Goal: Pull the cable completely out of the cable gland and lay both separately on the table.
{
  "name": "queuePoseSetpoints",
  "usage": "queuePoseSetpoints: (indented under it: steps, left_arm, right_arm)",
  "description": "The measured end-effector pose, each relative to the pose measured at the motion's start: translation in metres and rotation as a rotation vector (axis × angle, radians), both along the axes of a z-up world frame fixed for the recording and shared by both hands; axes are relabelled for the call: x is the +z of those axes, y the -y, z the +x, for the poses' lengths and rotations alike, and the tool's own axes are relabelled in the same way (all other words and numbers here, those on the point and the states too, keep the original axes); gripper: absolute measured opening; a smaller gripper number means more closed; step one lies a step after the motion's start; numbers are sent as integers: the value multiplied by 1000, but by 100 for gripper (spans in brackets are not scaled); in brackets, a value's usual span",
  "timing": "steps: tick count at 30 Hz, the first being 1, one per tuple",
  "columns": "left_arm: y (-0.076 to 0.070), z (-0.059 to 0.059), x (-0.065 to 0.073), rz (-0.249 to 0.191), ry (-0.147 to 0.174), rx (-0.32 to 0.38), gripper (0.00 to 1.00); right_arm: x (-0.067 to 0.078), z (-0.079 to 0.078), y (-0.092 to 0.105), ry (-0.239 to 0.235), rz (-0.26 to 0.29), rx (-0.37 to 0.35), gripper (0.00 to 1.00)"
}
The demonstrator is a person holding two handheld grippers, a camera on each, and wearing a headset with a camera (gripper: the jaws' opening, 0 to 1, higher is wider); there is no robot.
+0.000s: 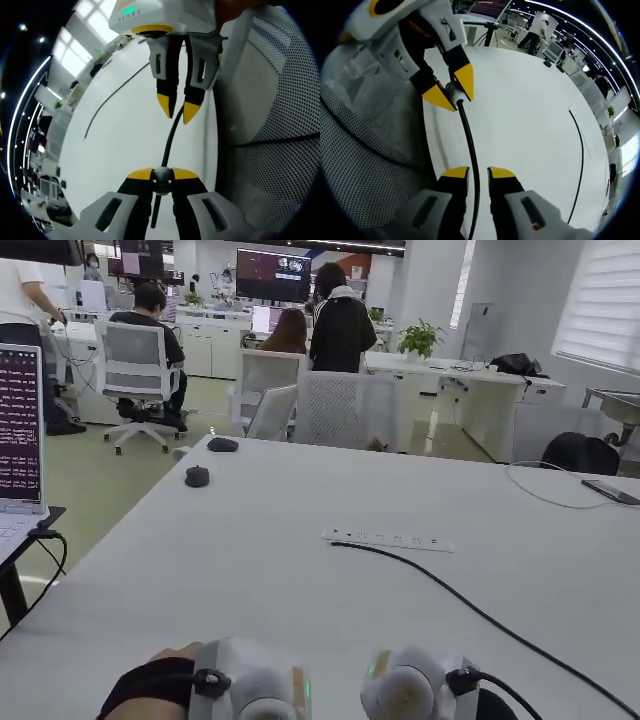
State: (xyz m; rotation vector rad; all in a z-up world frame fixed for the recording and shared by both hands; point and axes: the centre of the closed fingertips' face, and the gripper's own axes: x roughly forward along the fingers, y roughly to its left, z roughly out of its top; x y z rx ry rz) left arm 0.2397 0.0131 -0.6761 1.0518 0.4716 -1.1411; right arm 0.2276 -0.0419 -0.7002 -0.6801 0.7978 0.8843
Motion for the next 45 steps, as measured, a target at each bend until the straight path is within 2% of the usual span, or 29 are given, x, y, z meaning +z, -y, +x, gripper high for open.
queuePoseSetpoints:
  steps: [4, 6, 7, 10, 13, 17, 22, 28, 29, 33, 37, 40, 42, 45]
  left_arm:
    - [2, 0, 3, -11, 7, -5, 14]
    - [4, -1, 4, -16, 10, -15, 14]
    - [5, -2, 4, -17, 11, -22, 14]
    - [6, -3, 4, -12, 16, -33, 14]
    - [8, -4, 4, -22, 8, -31, 14]
    - [5, -1, 4, -15, 14, -17, 14]
    - [0, 5, 5, -18, 15, 16, 14]
    - [-2, 5, 6, -13, 27, 18, 14]
    - [-2, 5, 6, -14, 27, 20, 14]
    - [-1, 5, 7, -24, 24, 24, 14]
    - [-1, 4, 7, -27, 24, 14, 14]
    - [2, 2, 8, -37, 23, 6, 14]
    - [3, 2, 9, -41, 27, 5, 14]
    - [2, 4, 8, -43, 21, 13, 14]
  right_arm:
    - [10, -1, -15, 21, 65, 38, 19]
    - [12, -4, -20, 31, 74, 68, 18]
    - [13, -5, -22, 36, 77, 77, 17]
    - [12, -3, -20, 52, 62, 95, 3]
    - [11, -3, -19, 31, 82, 67, 4]
    - [9, -2, -13, 38, 50, 58, 3]
    - [3, 2, 2, 26, 2, 6, 3]
    - [3, 0, 0, 23, 8, 12, 4]
    - [3, -1, 0, 23, 5, 18, 4]
    - [8, -1, -13, 41, 35, 51, 21]
    - [22, 1, -24, 93, 95, 81, 18]
    - [29, 4, -27, 124, 119, 87, 14]
    - [30, 3, -28, 125, 121, 103, 5]
    - [28, 3, -27, 126, 111, 97, 4]
